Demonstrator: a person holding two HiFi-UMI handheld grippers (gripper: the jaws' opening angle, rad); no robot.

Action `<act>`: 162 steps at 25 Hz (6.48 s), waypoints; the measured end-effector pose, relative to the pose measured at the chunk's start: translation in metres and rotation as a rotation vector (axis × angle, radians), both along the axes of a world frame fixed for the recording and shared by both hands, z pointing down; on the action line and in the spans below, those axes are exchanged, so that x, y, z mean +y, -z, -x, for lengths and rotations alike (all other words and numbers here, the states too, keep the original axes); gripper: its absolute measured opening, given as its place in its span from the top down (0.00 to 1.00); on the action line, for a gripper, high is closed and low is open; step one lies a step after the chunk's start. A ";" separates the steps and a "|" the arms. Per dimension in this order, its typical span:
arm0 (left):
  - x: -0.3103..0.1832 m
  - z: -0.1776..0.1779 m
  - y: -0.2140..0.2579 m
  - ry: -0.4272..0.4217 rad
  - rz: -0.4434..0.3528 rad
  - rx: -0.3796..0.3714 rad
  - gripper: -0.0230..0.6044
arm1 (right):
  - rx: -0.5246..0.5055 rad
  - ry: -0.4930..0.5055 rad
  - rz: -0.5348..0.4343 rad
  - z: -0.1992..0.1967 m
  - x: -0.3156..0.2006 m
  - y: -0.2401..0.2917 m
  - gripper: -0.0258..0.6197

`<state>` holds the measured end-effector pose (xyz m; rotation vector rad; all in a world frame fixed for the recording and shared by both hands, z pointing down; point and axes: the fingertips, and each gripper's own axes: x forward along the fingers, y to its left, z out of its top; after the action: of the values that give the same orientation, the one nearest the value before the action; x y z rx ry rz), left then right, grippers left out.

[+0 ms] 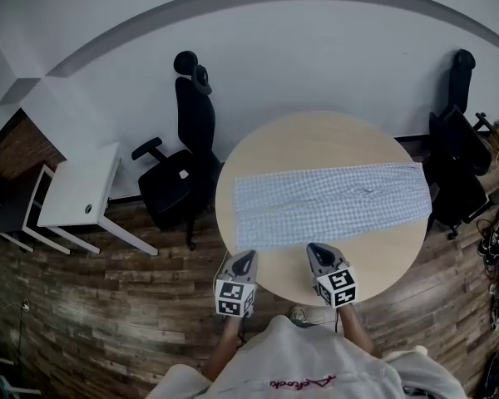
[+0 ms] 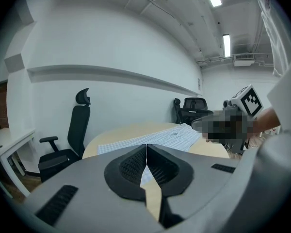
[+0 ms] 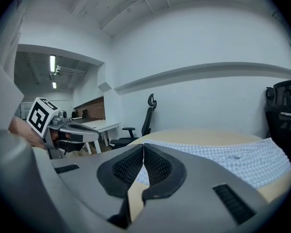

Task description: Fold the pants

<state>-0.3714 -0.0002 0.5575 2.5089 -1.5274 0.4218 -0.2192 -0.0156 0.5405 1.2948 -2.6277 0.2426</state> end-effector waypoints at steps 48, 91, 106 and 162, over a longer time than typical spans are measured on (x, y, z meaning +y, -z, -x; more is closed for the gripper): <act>-0.282 0.082 -0.103 -0.148 0.214 -0.210 0.91 | 0.224 0.090 0.184 0.018 -0.273 -0.085 0.91; -0.401 0.118 -0.215 -0.961 0.691 -0.793 0.89 | 0.937 0.931 0.514 0.022 -0.411 -0.224 0.90; -0.441 0.122 -0.117 -0.742 0.377 -0.871 0.89 | 0.889 0.744 0.221 0.008 -0.451 -0.114 0.91; -0.032 0.067 -0.161 -0.489 0.348 -0.823 0.89 | 0.836 0.738 0.170 -0.022 -0.030 -0.179 0.91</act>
<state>-0.4389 -0.0327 0.7185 2.4965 -0.8308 1.7849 -0.1975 -0.0460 0.7193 0.2021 -2.0745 -0.1642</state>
